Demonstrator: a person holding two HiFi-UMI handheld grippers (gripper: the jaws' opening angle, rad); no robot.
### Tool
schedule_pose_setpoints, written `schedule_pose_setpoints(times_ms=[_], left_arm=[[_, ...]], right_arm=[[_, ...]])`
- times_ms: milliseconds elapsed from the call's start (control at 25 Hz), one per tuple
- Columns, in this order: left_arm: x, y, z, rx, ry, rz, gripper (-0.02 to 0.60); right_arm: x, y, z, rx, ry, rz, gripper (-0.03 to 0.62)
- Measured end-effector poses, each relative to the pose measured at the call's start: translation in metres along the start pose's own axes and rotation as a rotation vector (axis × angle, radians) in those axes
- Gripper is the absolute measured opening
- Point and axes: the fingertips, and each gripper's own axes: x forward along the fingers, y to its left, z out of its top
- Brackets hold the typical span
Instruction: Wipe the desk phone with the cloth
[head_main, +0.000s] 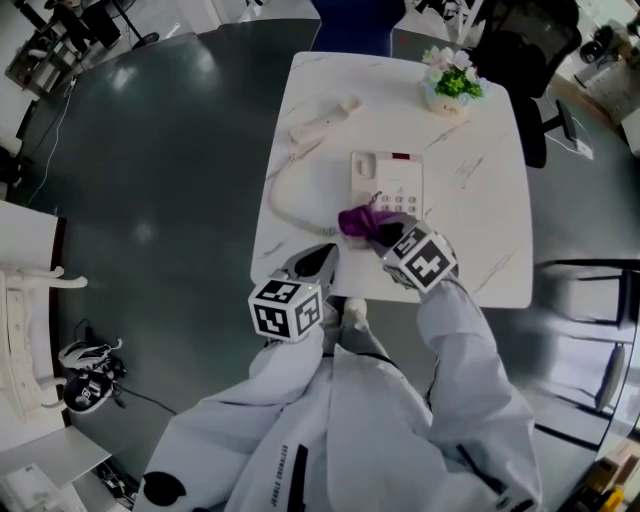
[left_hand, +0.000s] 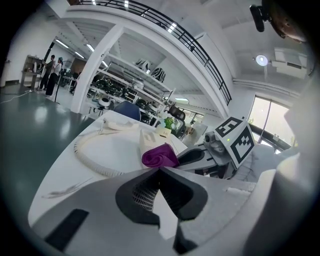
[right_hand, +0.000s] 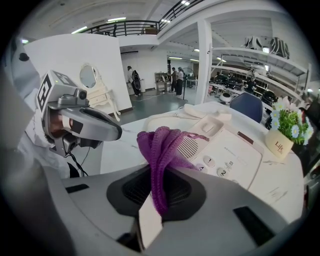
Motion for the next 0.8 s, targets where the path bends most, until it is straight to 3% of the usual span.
schedule_pose_setpoints(times_ms=[480,800], left_arm=[[-0.005,-0.004,-0.002,0.005,-0.002,-0.01,-0.003],[-0.011,-0.006,0.014,0.03,-0.049,0.001,-0.002]], right_arm=[[-0.001,0.022,-0.014,-0.009,0.056,0.039,0.038],[-0.003,0.037,-0.027,0.011,0.07,0.09,0.038]])
